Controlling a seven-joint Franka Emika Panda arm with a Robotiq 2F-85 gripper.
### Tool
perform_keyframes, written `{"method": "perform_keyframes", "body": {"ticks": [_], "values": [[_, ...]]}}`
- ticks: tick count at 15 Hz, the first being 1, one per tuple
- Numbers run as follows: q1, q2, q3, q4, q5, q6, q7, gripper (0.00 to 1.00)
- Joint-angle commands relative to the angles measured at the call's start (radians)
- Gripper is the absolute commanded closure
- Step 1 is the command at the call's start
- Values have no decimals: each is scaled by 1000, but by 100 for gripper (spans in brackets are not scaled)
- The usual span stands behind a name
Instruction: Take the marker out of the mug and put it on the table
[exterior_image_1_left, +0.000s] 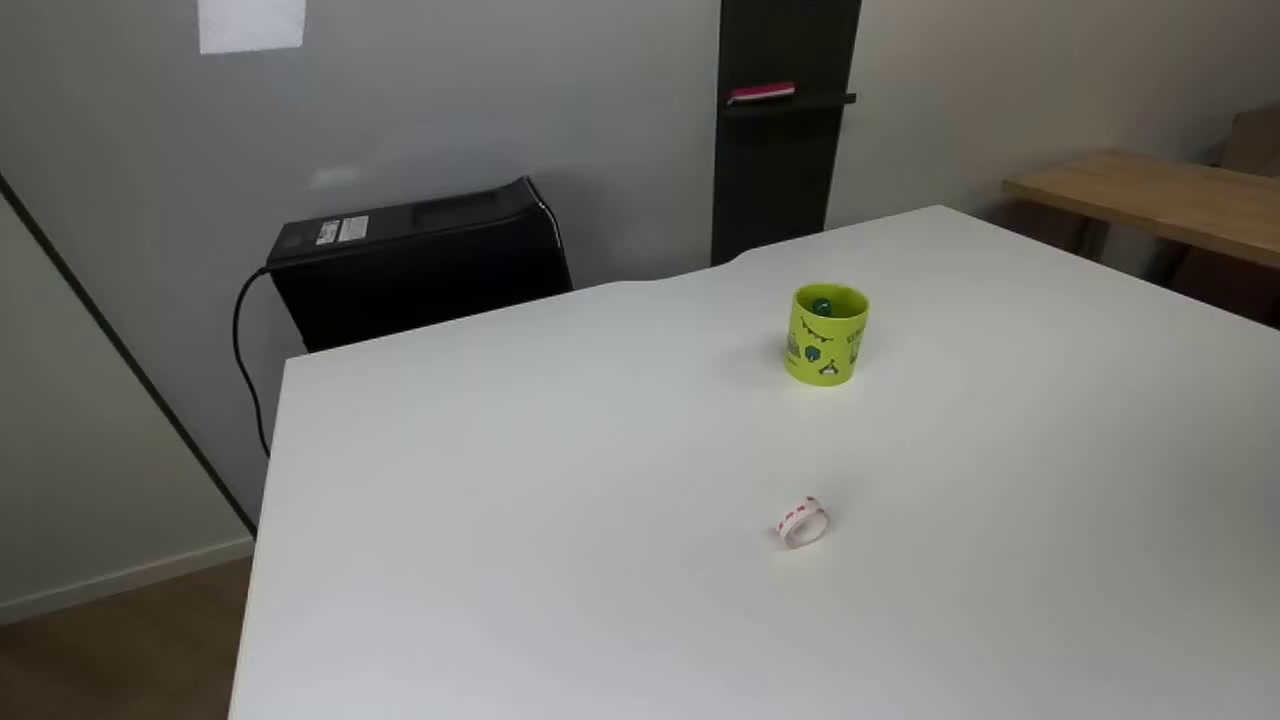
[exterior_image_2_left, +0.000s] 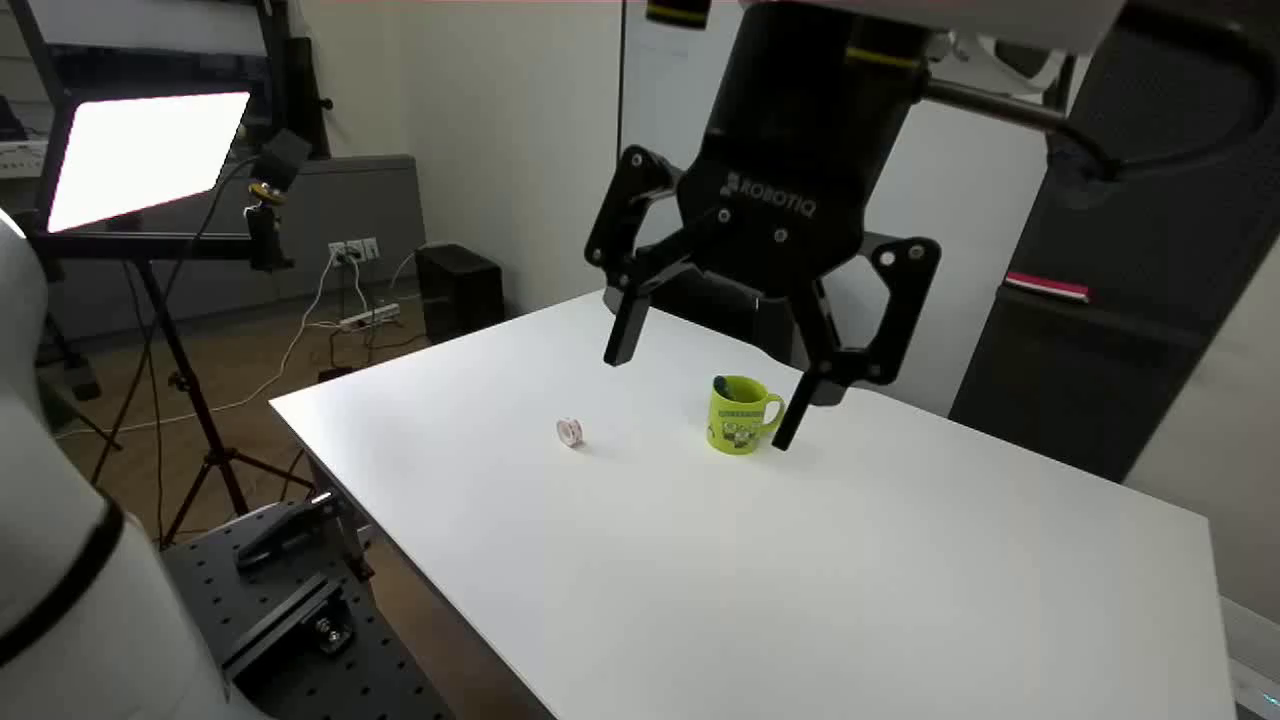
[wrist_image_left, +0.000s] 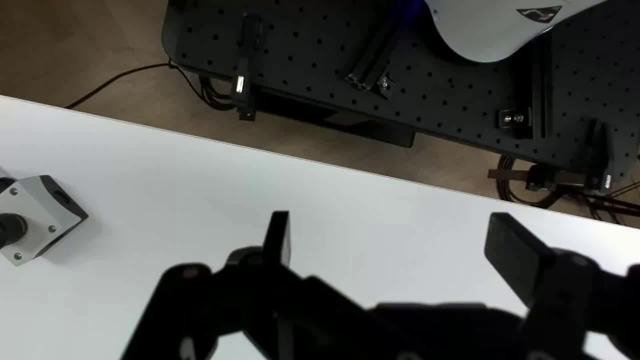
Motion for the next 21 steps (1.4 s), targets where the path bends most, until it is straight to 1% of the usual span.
{"method": "perform_keyframes", "body": {"ticks": [1, 12, 13, 16, 21], "values": [[-15, 3, 14, 2, 7, 0, -6, 0], [-15, 3, 14, 2, 7, 0, -6, 0], [-10, 7, 26, -13, -7, 9, -3, 0], [2, 7, 62, -66, -18, 60, 17, 0], [29, -2, 119, -176, -12, 254, 21, 0]]}}
